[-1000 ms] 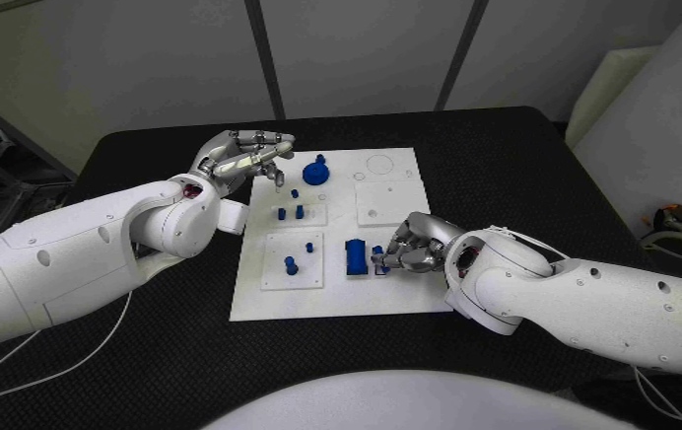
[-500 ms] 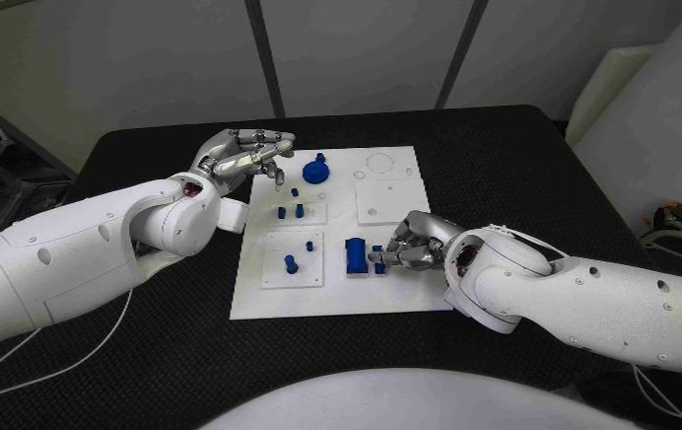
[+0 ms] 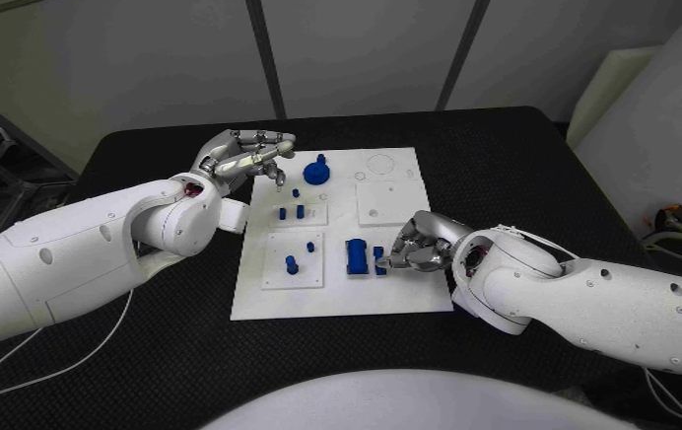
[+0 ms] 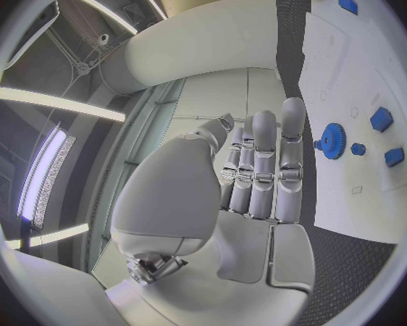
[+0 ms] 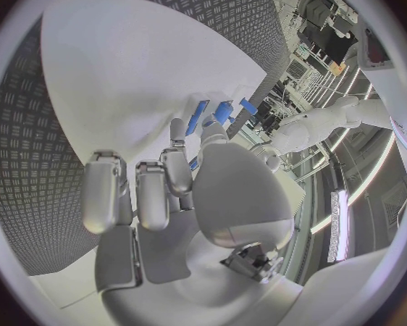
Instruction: Assemble the parts on the task board
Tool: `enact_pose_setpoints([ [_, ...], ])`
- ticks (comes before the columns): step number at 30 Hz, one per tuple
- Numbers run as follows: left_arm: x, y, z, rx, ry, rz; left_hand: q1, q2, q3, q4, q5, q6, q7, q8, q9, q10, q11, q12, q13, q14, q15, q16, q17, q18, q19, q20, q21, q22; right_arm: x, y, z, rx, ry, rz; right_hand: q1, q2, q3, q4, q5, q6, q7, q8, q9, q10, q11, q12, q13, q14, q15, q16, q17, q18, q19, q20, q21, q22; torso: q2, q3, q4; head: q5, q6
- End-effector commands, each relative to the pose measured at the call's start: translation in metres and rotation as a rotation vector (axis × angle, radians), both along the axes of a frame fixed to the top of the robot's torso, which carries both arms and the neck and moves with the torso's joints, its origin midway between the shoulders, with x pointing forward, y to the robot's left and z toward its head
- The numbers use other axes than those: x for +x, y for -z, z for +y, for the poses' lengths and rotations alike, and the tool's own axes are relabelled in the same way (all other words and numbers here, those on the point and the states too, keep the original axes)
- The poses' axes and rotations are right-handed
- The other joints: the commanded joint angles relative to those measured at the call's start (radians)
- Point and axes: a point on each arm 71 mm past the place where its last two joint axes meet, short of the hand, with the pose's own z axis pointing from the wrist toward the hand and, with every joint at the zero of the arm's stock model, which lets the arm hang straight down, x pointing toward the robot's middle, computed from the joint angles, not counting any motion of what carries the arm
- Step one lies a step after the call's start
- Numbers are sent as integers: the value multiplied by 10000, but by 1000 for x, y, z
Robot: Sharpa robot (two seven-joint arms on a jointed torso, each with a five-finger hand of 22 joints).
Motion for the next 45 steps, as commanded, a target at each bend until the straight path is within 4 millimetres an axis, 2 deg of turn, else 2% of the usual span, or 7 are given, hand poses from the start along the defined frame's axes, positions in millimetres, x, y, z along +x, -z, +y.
enact_pose_setpoints([
  [1, 0, -1, -1, -79, 109, -18, 27, 105, -56, -14, 3, -68, 20, 38, -12, -77, -25, 69, 10, -63, 20, 24, -17, 203, -60, 10, -46, -17, -2, -3, 5, 95, -638, -219, 69, 46, -89, 33, -219, -65, 15, 45, 26, -46, -3, -34, -36, 721, -59, 34, 1010, -92, -15, -12, -53, 564, 12, 7, -3, -1, 4],
  [12, 1, -1, -1, -67, 99, -1, 27, 105, -56, -14, 3, -68, 20, 38, -12, -77, -25, 69, 10, -63, 20, 24, -17, 203, -60, 10, -46, -17, 1, 0, 3, -131, -726, -245, -38, 109, -210, 158, -355, -76, 19, 67, 53, -38, 8, -27, -23, 723, -46, 37, 1020, -94, -8, 2, -48, 577, 23, 6, -2, 2, -28],
  [21, 1, 0, -1, -67, 106, 10, 27, 105, -56, -14, 3, -68, 20, 38, -12, -77, -25, 69, 10, -63, 20, 24, -17, 203, -60, 10, -46, -17, 4, 3, 5, -557, -833, -355, 607, 260, -135, -149, -417, -76, -29, 127, 113, -8, -36, 23, 33, 732, -78, 62, 1069, -98, 7, -15, -34, 606, 23, 6, 2, 7, -77],
  [35, 1, 0, -1, -63, 105, 19, 38, 113, -61, -16, 5, -83, 25, 44, -18, -105, -21, 90, 15, -76, 25, 28, -26, 203, -61, 12, -59, -24, 6, 1, 7, -849, -874, -767, 855, 295, -140, -279, -253, -80, -47, 149, 137, 4, -55, 31, 51, 734, -93, 63, 1076, -101, 16, -30, -26, 621, 5, -5, -10, 22, -102],
  [41, 1, 0, -1, -56, 89, 17, 37, 114, -63, -14, 5, -85, 27, 45, -18, -108, -19, 92, 16, -77, 25, 29, -27, 203, -61, 12, -60, -25, 4, -1, 6, -691, -893, -873, 660, 272, -262, -150, -228, -101, -12, 144, 141, -11, -28, -14, 26, 726, -78, 39, 1042, -97, 4, -27, -45, 603, 1, 2, -6, 23, -46],
  [45, 1, 0, 0, -49, 70, 13, 34, 116, -65, -12, 4, -88, 30, 45, -20, -113, -17, 96, 17, -79, 26, 30, -29, 202, -61, 13, -62, -26, 3, -4, 8, -275, -915, -1032, 144, 101, -612, 179, -167, -140, 31, 140, 153, -38, 15, -85, -15, 717, -42, 13, 1009, -91, -16, 0, -76, 574, 0, 0, -8, 18, -6],
])
